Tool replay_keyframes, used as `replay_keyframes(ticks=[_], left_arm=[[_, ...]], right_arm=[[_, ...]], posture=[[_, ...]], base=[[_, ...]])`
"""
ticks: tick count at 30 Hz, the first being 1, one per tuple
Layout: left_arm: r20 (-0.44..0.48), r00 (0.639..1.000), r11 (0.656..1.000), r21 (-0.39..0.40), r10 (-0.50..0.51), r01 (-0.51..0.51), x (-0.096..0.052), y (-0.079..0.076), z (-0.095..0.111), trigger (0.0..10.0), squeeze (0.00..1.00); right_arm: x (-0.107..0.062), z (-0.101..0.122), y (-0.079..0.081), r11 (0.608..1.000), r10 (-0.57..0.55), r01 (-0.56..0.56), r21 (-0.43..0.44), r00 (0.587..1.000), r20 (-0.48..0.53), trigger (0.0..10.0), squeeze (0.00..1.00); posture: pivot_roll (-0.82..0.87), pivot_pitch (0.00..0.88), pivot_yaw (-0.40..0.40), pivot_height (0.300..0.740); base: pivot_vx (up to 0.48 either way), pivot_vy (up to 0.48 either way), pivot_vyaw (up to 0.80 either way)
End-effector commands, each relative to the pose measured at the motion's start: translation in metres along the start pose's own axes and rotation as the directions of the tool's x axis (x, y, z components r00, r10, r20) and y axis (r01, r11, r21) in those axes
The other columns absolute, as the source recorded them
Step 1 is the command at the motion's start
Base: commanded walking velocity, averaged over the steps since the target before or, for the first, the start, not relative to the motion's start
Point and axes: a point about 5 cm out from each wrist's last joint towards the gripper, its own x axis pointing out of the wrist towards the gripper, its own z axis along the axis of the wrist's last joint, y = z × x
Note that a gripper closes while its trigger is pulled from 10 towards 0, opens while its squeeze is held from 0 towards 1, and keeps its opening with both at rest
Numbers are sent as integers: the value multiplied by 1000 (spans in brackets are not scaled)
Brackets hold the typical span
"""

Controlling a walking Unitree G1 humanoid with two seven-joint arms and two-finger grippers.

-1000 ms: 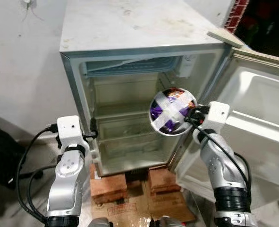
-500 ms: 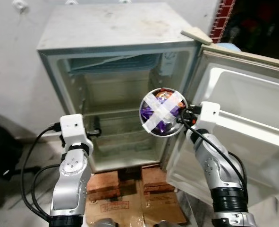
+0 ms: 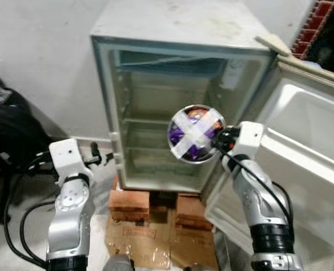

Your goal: Restocking fridge

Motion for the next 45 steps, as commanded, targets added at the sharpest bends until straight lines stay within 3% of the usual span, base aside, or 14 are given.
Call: replay_keyframes(ticks=[1, 11, 19, 45], left_arm=[[0, 1000, 999, -13, -29, 29, 0, -5, 3, 10000, 0], [-3, 997, 997, -3, -75, 75, -4, 1, 2, 10000, 0], [-4, 996, 995, -14, -94, 94, -5, -1, 3, 10000, 0], [-32, 996, 996, -29, -89, 88, -7, -2, 1, 10000, 0]], right_arm=[[0, 9, -3, 1000, -10, 10, 5, 999, 37, 10000, 0], [3, -1, 2, 1000, 3, -3, 16, 1000, -15, 10000, 0], [5, -7, 2, 1000, -6, 6, 2, 999, -50, 10000, 0], [10, -7, 2, 999, -29, 30, 22, 999, -40, 10000, 0]], posture=[[20, 0, -33, 740], [39, 0, -34, 740], [37, 0, -34, 740], [47, 0, -37, 740]], base=[[0, 0, 0], [0, 0, 0], [345, 0, 0], [256, 0, 0]])
